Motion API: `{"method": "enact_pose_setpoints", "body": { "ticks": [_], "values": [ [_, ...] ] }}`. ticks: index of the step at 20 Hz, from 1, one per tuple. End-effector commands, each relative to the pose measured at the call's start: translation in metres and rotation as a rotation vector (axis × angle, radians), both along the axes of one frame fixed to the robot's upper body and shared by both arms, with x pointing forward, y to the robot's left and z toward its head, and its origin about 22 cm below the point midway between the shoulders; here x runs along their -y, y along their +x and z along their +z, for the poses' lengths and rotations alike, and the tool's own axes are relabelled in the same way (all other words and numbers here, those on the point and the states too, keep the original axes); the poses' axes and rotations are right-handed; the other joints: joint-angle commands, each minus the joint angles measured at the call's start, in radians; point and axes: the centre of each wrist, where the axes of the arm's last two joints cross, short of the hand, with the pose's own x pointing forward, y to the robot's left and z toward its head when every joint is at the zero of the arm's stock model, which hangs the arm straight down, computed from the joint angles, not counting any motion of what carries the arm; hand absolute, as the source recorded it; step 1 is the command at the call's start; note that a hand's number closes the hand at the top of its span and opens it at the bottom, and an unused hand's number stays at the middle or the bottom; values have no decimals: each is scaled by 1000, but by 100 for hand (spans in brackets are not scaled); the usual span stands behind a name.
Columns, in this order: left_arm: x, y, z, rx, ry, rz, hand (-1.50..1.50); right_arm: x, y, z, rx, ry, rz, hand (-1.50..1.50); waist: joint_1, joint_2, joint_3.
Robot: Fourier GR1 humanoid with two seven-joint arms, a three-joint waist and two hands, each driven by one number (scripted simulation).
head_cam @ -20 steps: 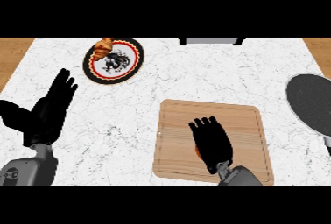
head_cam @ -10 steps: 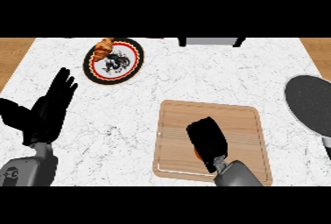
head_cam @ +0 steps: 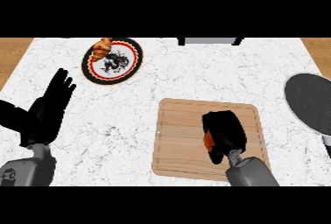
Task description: Pick the tomato from the cutting board and place it in the pan
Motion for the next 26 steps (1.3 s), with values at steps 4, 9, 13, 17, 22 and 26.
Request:
{"method": "enact_pose_setpoints", "body": {
  "ticks": [4, 9, 13, 17, 22, 26],
  "values": [
    [-1, 1, -5, 3, 11, 20, 0, 51, 22, 45, 115, 56, -344, 150, -5, 0, 2],
    [-1, -6, 3, -10, -5, 3, 0, 43, 33, 103, 385, -25, -360, 150, 10, 0, 1],
    [-3, -7, -3, 0, -3, 19, 0, 40, 7, 142, 479, -31, -374, 150, 3, -1, 1],
    [5, -19, 8, 1, -9, 4, 0, 45, 5, 153, 475, -2, -419, 150, 9, 1, 2],
    [-14, -5, 4, -1, 15, -1, 0, 103, 19, 183, 537, 56, -516, 150, 7, 2, 2],
    [8, -12, -9, -4, 7, -10, 0, 149, 37, 179, 574, 87, -603, 150, 11, 3, 2]
  ]
}}
